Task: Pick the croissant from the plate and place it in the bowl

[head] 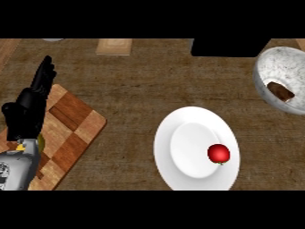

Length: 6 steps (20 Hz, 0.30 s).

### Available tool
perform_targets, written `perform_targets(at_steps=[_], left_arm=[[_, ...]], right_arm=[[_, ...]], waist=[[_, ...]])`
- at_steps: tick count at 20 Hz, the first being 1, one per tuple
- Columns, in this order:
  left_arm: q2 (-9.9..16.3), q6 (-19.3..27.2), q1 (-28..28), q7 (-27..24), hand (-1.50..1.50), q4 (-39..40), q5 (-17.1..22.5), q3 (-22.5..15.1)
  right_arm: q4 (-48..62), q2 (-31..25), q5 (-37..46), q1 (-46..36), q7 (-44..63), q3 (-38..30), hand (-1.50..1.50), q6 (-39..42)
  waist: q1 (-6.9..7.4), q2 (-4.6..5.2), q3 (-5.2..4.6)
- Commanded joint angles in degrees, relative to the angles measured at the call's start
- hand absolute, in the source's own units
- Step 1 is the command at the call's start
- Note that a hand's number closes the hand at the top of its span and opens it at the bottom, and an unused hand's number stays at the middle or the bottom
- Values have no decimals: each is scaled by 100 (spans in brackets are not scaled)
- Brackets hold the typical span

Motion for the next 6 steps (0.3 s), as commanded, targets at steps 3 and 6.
perform_targets(at_steps=[3,6], left_arm=[[156,-116,71,188,0,-188,39,114],[-23,-62,-162,-51,0,282,16,82]], right_arm=[[-59,-151,-139,470,-817,-23,-150,983],[-175,-33,-128,487,-843,82,-150,1016]], waist=[[-12,-27,3],[-76,-1,-1]])
